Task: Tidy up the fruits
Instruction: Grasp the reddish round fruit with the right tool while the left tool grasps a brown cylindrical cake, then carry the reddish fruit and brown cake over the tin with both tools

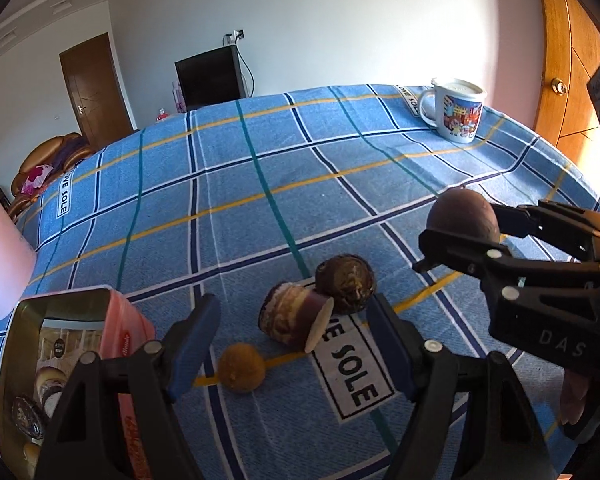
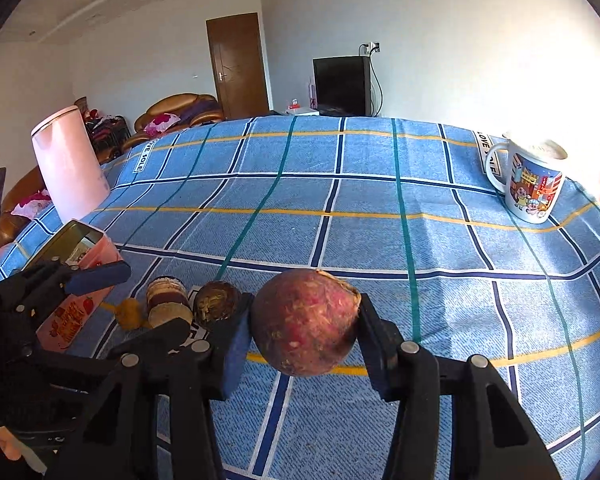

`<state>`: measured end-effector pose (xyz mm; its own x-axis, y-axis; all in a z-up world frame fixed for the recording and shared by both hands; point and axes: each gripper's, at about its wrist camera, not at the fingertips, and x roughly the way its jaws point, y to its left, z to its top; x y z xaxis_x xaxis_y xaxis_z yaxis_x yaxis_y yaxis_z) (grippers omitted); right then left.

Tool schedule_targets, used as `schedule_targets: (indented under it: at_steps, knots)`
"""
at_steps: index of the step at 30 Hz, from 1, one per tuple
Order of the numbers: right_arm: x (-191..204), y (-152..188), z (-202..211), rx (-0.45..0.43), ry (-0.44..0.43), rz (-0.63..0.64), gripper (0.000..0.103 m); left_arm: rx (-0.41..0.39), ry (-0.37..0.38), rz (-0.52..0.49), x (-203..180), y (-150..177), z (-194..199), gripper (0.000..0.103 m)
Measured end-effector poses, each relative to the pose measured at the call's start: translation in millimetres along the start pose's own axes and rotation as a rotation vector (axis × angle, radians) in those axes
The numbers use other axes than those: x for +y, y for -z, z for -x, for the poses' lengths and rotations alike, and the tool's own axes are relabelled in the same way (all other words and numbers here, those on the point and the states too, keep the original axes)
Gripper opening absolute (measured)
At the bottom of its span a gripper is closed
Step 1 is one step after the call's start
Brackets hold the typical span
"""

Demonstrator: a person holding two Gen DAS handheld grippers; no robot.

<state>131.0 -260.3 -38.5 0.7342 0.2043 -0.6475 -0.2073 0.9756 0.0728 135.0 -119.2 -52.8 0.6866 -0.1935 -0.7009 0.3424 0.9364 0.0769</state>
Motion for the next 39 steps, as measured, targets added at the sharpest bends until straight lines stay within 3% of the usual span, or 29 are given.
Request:
schedule_targets:
  at_steps: [2, 3, 8, 17, 29, 39]
  knots:
    - [-0.1, 0.3, -0.3, 0.002, -0.003, 0.002, 0.051, 0.025, 0.005, 0.0, 0.0, -1.7, -7.1, 0.075]
    - [0.1, 0.2, -0.6, 0.003, -0.007, 0.002, 0.051, 0.046, 0.015, 0.006, 1.2, -2.3, -11.5, 0.066]
    - [-2.7, 0.2, -2.6, 0.011, -0.019, -0.006, 0.051, 0.076, 0.066, 0.026, 3.6, -2.1, -16.8, 0.043]
    - [0.0, 1.7, 5.9, -0.031, -0.032, 0.008, 0.051, 0.006, 0.072, 0.04, 5.7, -0.3, -1.7, 0.043]
    - [8.5, 3.1, 21.5, -0.109, -0.04, 0.046, 0.051, -0.128, 0.011, 0.056, 8.8, 1.0, 23.7, 0.043]
    - [9.0, 5.7, 31.7, -0.173, -0.04, 0.055, 0.051, -0.192, -0.009, 0.068, 10.6, 3.4, 34.4, 0.043]
